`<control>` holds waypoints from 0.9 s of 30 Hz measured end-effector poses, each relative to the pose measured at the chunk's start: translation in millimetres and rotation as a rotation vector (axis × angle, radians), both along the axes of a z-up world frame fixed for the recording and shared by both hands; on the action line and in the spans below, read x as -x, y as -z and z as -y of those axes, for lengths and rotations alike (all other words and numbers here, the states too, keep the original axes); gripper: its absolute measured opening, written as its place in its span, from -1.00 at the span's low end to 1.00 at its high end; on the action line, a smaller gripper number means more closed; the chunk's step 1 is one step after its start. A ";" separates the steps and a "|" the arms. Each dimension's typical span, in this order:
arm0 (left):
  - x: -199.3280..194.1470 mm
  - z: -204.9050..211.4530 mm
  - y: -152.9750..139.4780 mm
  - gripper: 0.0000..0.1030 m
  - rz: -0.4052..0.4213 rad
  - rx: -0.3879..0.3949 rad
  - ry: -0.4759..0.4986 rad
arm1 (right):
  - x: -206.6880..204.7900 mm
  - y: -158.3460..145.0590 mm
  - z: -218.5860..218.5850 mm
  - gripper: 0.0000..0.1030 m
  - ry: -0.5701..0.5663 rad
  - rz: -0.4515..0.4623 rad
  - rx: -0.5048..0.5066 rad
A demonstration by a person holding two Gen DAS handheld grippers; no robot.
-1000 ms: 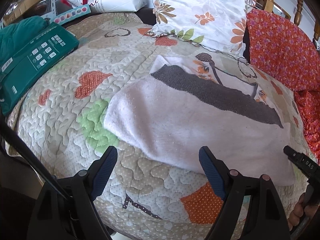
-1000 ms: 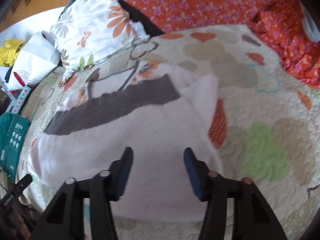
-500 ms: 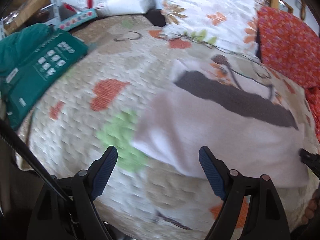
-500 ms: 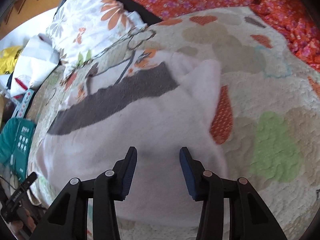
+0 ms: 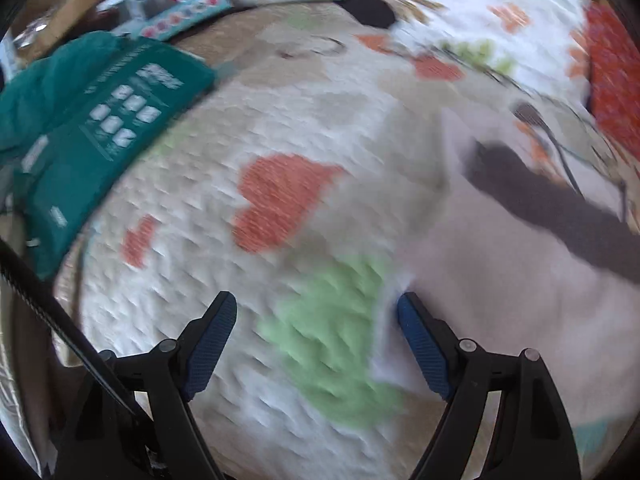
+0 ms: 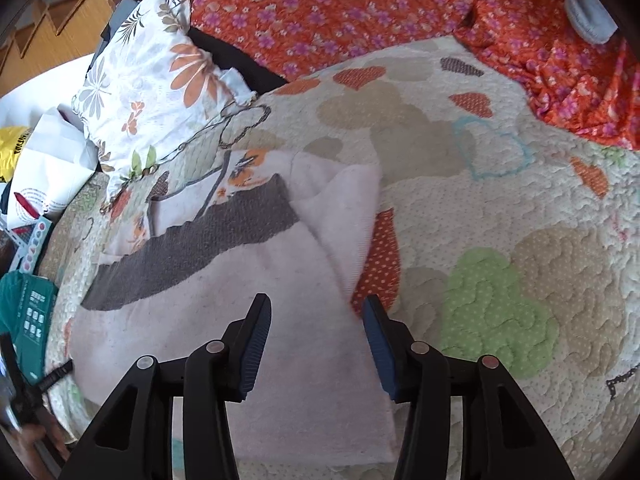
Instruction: Fold small clothes
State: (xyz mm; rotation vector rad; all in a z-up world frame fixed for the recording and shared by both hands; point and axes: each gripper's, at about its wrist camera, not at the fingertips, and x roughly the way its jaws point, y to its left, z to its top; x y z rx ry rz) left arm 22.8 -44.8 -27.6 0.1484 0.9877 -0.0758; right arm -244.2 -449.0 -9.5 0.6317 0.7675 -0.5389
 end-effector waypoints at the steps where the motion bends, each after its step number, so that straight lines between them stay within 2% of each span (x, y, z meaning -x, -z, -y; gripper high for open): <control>1: -4.7 -4.8 -4.8 0.61 0.010 0.006 -0.016 | 1.7 0.3 -0.7 0.03 0.002 -0.007 0.012; 6: -17.7 -23.9 -27.8 0.61 0.033 0.083 -0.007 | -5.7 -0.6 -23.0 0.03 -0.042 -0.092 0.152; 11: -22.9 -20.1 -32.8 0.61 0.016 0.158 0.021 | -20.3 -17.9 -55.4 0.15 -0.147 -0.098 0.237; 15: -27.5 -13.9 -27.1 0.61 -0.013 0.238 0.019 | -33.3 -23.2 -80.4 0.21 -0.223 -0.099 0.240; 19: -29.6 -13.9 -12.7 0.61 -0.037 0.254 0.023 | -46.4 -20.3 -106.4 0.21 -0.301 -0.135 0.260; 21: -33.5 -17.3 -4.0 0.61 -0.085 0.269 0.002 | -54.9 -17.7 -120.0 0.21 -0.345 -0.161 0.280; 23: -37.1 -24.0 -1.3 0.61 -0.119 0.345 -0.011 | -60.0 -14.4 -129.0 0.22 -0.372 -0.174 0.284; 27: -38.3 -34.8 -6.7 0.61 -0.110 0.395 -0.028 | -76.4 -2.5 -153.0 0.23 -0.445 -0.199 0.272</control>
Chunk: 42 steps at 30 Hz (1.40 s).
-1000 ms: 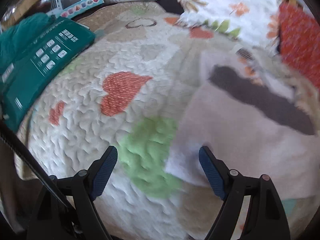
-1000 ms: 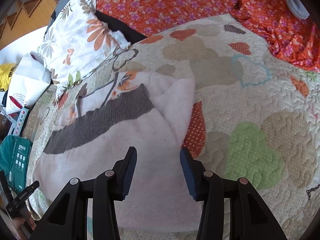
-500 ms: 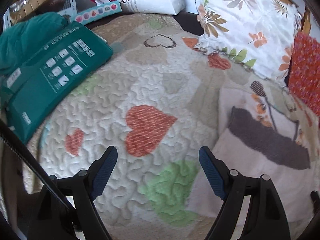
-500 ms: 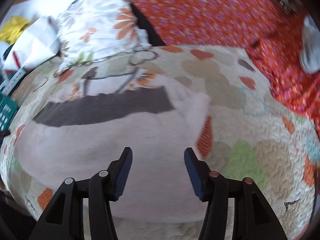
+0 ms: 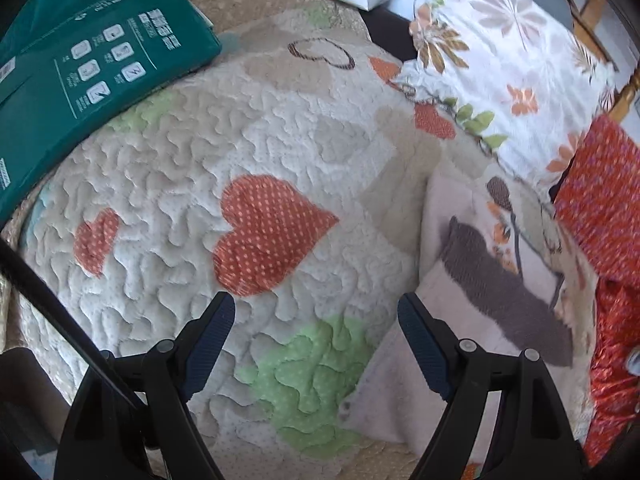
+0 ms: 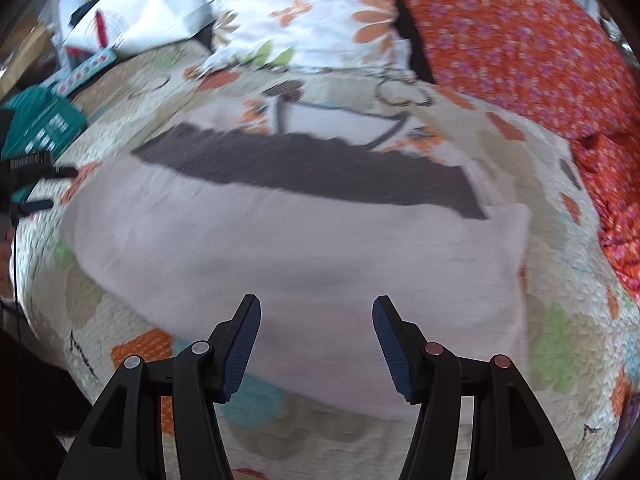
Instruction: Fold small clothes
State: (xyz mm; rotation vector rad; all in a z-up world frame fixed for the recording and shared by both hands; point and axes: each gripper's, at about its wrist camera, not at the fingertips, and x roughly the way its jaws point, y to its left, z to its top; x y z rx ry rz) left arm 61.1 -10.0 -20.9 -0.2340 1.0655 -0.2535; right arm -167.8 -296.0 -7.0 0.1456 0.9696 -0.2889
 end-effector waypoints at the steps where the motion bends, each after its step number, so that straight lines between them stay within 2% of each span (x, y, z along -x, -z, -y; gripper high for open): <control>1: 0.2 -2.7 -1.8 0.61 0.005 0.008 -0.005 | -2.5 1.7 -4.7 0.23 -0.013 -0.004 -0.001; 6: -0.6 -15.1 -4.8 0.61 0.003 0.029 -0.022 | -18.3 8.3 -42.0 0.23 -0.116 -0.010 0.000; 10: -0.3 -25.2 -5.0 0.61 -0.005 0.046 -0.034 | -25.8 8.4 -71.2 0.31 -0.192 -0.001 0.027; 18: 2.7 -52.5 -9.0 0.61 0.013 0.070 -0.110 | -29.3 19.6 -119.3 0.34 -0.325 0.001 0.151; 23: 0.5 -65.8 -7.6 0.61 -0.004 0.108 -0.149 | -30.2 29.4 -138.0 0.39 -0.386 -0.001 0.222; 31: 1.0 -72.5 -15.8 0.61 0.030 0.114 -0.171 | -59.0 29.2 -179.6 0.39 -0.466 0.038 0.403; 34: 1.9 -78.4 -20.0 0.61 0.049 0.116 -0.194 | -78.7 28.9 -203.9 0.38 -0.475 0.064 0.527; 37: 2.4 -87.9 -22.6 0.61 0.062 0.128 -0.227 | -101.1 30.4 -221.9 0.31 -0.454 0.073 0.618; 42: 1.2 -106.6 -22.2 0.61 0.059 0.153 -0.294 | -141.6 29.8 -225.3 -0.10 -0.384 0.050 0.557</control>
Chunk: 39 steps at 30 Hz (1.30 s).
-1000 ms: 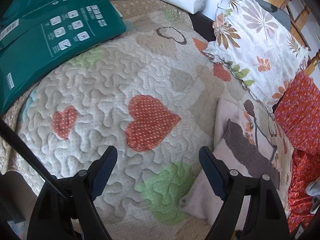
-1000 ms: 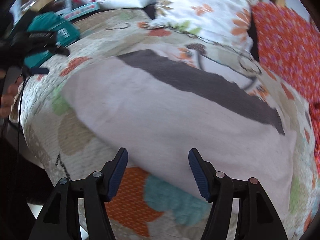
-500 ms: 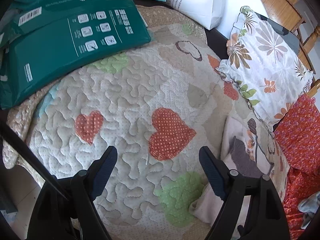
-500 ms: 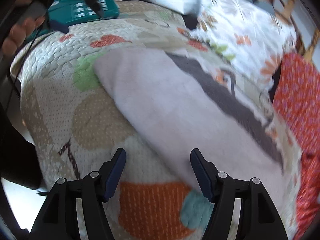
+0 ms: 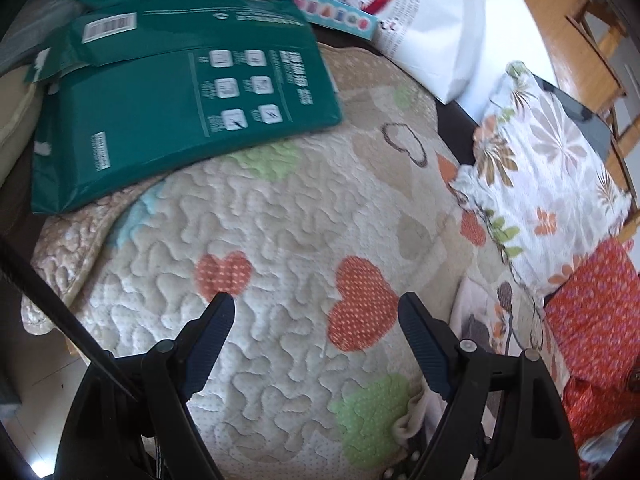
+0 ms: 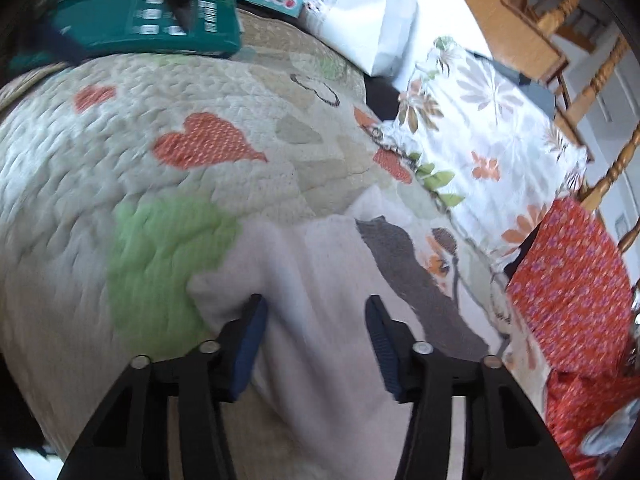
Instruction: Fold small clothes
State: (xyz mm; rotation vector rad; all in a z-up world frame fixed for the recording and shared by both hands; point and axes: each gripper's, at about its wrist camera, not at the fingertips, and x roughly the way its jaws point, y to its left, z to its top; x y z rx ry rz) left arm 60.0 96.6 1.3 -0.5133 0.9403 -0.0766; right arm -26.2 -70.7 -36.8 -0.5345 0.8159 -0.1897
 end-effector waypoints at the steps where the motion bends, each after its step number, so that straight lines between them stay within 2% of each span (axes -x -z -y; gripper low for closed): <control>1: 0.3 -1.7 -0.3 0.61 0.002 0.000 -0.006 | -4.5 0.3 0.2 -0.30 0.007 -0.003 -0.012; 2: 0.7 -2.3 -0.7 0.61 0.004 -0.002 -0.008 | -9.3 0.8 0.3 -0.43 0.012 -0.010 -0.031; 3: 1.2 -2.2 -0.9 0.61 0.006 -0.009 -0.010 | -14.9 0.6 0.8 -0.72 0.015 -0.026 -0.058; 5: 2.0 0.0 -1.0 0.61 0.008 -0.022 -0.007 | -16.3 -1.5 0.1 -0.88 0.021 -0.034 -0.086; 8: 4.4 5.2 -0.9 0.61 0.009 -0.036 0.002 | -11.7 -16.9 12.0 -0.91 0.040 -0.024 -0.177; 11: 9.4 14.4 -2.4 0.61 0.020 -0.052 0.023 | 0.5 -47.0 47.6 -0.91 0.105 0.026 -0.302; 14: 16.1 28.1 -2.9 0.61 0.027 -0.076 0.057 | 24.9 -83.8 109.2 -0.92 0.214 0.111 -0.443; 18: 29.2 55.7 -2.3 0.61 0.032 -0.108 0.128 | 99.6 -116.5 227.5 -0.93 0.439 0.248 -0.612; 21: 39.4 79.3 -0.9 0.61 0.035 -0.123 0.188 | 161.9 -110.9 294.5 -0.98 0.605 0.297 -0.686; 24: 48.3 107.1 -1.7 0.61 0.043 -0.127 0.275 | 213.9 -81.9 335.2 -0.99 0.756 0.267 -0.689; 27: 59.7 139.6 -7.9 0.61 0.070 -0.180 0.371 | 248.6 -51.5 358.1 -0.99 0.843 0.223 -0.787; 29: 71.2 158.3 -13.5 0.61 0.097 -0.197 0.432 | 260.6 -44.0 364.7 -0.99 0.848 0.221 -0.840; 33: 93.3 182.8 -23.9 0.61 0.139 -0.172 0.511 | 262.6 -57.5 370.9 -0.96 0.756 0.273 -0.966; 35: 106.5 200.5 -28.0 0.61 0.157 -0.158 0.569 | 254.8 -65.8 377.0 -0.80 0.720 0.289 -1.011; 37: 122.7 223.2 -28.6 0.61 0.173 -0.167 0.637 | 243.1 -67.8 379.4 -0.19 0.687 0.282 -1.024; 39: 134.2 239.9 -26.0 0.61 0.168 -0.163 0.691 | 222.4 -68.2 385.8 -0.11 0.647 0.255 -1.007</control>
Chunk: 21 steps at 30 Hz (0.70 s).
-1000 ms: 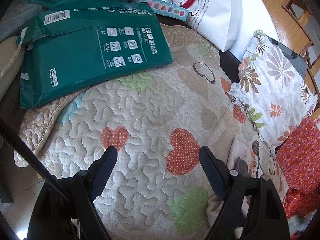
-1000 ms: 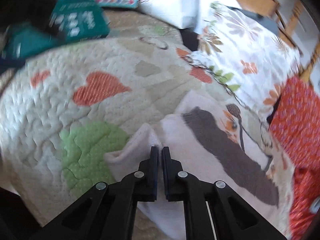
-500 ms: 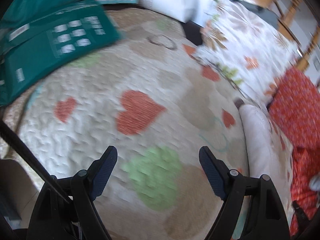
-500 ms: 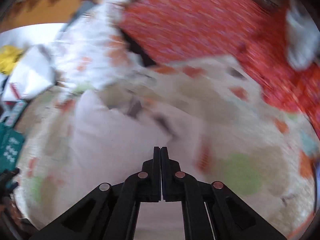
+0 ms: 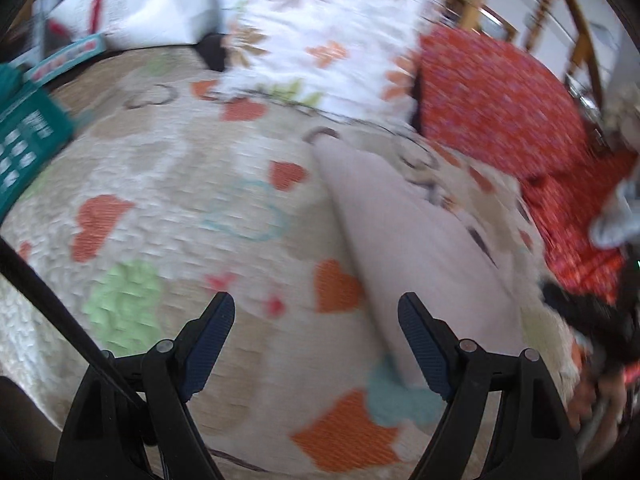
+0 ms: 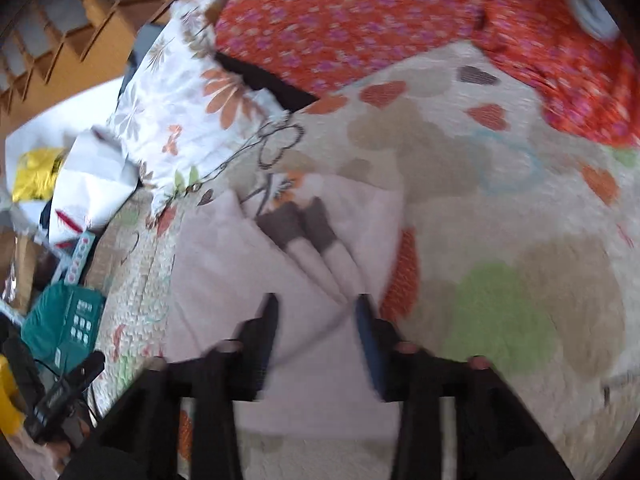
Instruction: Fold small clothes
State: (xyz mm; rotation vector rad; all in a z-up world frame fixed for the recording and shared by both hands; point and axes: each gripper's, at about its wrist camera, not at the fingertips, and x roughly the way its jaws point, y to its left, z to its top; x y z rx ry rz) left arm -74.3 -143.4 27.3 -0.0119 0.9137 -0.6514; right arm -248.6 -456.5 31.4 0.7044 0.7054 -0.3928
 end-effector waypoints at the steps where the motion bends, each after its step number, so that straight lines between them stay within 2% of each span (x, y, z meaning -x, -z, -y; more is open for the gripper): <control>1: 5.5 6.9 1.8 0.61 -0.015 0.006 0.028 | -7.5 -0.1 2.3 -0.11 -0.014 -0.005 0.009; 6: 18.9 18.6 13.6 0.61 -0.040 -0.004 0.082 | -66.9 11.2 7.0 -0.11 -0.166 -0.021 -0.030; 10: 19.2 14.0 25.8 0.61 -0.018 -0.047 0.082 | -97.1 31.0 8.2 -0.10 -0.163 -0.121 0.053; 14: 15.3 4.5 36.4 0.61 -0.013 -0.057 0.076 | -104.5 49.5 6.4 -0.09 -0.198 -0.141 0.026; 15: 13.2 3.8 39.3 0.61 -0.017 -0.058 0.072 | -106.8 52.0 1.8 -0.14 -0.211 -0.151 0.046; 16: 10.9 3.4 42.2 0.61 -0.026 -0.057 0.065 | -108.1 53.1 -1.1 -0.51 -0.219 -0.156 0.057; 17: 9.0 2.8 44.3 0.61 -0.041 -0.052 0.059 | -109.0 53.0 -2.7 -0.70 -0.228 -0.156 0.050; 19: 7.0 2.2 44.7 0.61 -0.064 -0.037 0.052 | -106.2 47.3 -2.3 -0.81 -0.211 -0.129 0.026; 21: 7.1 4.8 40.1 0.61 -0.061 -0.028 0.054 | -96.5 33.8 1.6 -0.83 -0.183 -0.063 -0.010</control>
